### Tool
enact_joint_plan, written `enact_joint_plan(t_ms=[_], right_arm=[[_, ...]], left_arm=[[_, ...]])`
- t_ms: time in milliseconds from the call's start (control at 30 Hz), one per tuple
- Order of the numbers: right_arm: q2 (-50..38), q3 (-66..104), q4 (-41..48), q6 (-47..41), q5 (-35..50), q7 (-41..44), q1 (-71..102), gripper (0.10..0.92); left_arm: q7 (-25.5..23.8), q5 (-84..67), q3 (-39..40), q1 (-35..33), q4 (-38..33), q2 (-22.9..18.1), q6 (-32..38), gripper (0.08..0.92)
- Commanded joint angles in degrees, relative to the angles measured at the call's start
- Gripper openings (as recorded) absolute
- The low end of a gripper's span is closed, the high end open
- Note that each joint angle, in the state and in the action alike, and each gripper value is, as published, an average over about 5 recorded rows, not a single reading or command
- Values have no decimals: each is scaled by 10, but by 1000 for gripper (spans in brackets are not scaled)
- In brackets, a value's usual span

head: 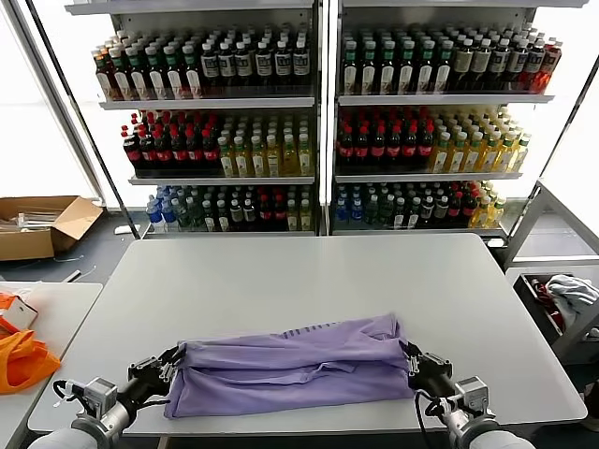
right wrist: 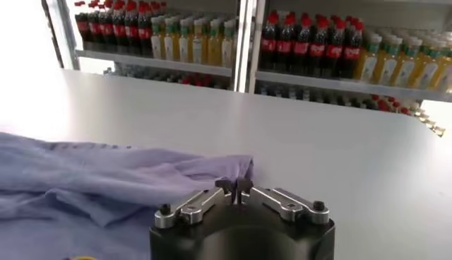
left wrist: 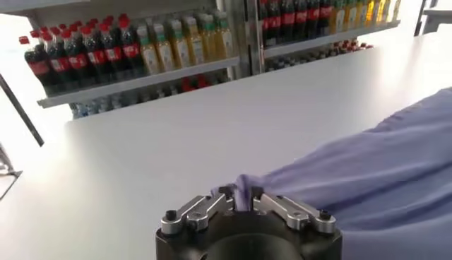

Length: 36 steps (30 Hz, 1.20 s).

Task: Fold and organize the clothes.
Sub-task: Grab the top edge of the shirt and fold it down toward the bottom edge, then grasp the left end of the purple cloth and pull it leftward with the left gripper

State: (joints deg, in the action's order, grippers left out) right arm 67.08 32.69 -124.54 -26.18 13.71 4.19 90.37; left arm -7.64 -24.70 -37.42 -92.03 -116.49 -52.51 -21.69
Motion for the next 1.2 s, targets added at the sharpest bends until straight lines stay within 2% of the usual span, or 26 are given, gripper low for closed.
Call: enact_joint_plan(t_ms=[33,133,233,433,633,867,1200], right_arm=[[6,33,-52,22,-27,0,76,309],[3,58,-57,45,-3,2,76,396],[1,91,-45,110,11,18,86,482],[17,133,6,263,54,45,113,656],[35,127,19,288,51,38,128,802],[44,116,1,285,45,40,135,823],[47,105,-6,288,39,40,145,823]], left_arm=[[1,29,-37,-50,-43,-2,-1,303],[17,15,-52,-54,-62,-5,-9,389],[50,0,-45,-68,-84,-19,-11,476],[158,-41,20,-61,-86,-73,0,649],[257,-66,84,-25,-68,-128,5,799],[321,-67,123,10,-28,-172,-6,822],[325,-67,133,15,-9,-193,-5,815]])
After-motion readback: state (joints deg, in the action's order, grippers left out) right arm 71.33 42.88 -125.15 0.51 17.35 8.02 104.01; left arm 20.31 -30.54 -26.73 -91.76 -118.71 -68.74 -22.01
